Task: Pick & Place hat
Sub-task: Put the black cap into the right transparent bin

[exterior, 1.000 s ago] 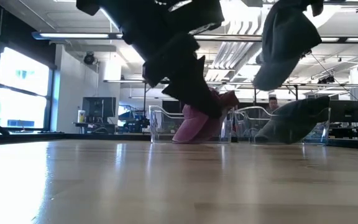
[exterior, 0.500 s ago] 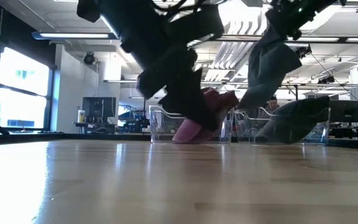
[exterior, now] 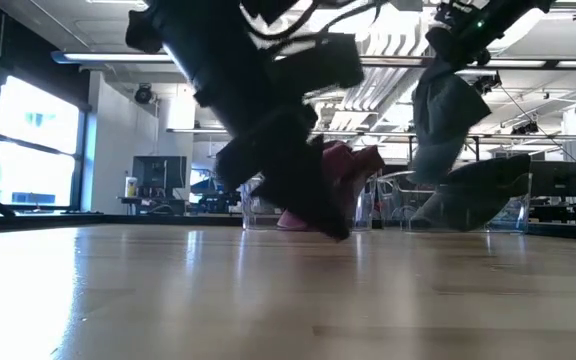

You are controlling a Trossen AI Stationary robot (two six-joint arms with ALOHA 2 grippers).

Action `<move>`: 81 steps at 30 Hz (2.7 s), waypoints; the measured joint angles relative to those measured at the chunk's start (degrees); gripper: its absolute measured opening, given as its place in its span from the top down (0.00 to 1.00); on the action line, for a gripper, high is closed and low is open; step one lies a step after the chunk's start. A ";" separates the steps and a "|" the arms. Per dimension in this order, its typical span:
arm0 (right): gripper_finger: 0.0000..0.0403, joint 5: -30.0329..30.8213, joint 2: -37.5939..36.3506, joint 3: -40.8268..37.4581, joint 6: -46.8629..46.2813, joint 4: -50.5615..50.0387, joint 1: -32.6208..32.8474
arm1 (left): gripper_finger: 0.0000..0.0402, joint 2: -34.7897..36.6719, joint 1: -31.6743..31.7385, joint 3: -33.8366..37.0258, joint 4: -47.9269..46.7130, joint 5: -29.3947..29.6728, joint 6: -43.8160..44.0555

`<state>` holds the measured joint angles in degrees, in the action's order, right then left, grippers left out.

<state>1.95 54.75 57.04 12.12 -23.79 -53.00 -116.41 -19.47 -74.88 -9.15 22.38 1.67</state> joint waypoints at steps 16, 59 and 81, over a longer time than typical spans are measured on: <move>0.93 -6.73 8.56 -0.09 0.56 -3.56 -1.06 | 0.49 0.16 0.01 -0.06 0.25 0.49 -0.11; 0.39 -3.45 10.70 6.86 -7.78 -34.62 -4.74 | 0.49 0.16 0.01 0.01 0.57 0.58 -0.11; 0.97 2.90 18.36 6.82 -10.95 -45.19 0.93 | 0.49 0.16 0.03 0.01 0.57 0.58 -0.13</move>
<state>4.84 73.11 63.86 1.17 -68.98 -52.07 -116.25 -19.44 -74.87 -8.58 22.96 1.54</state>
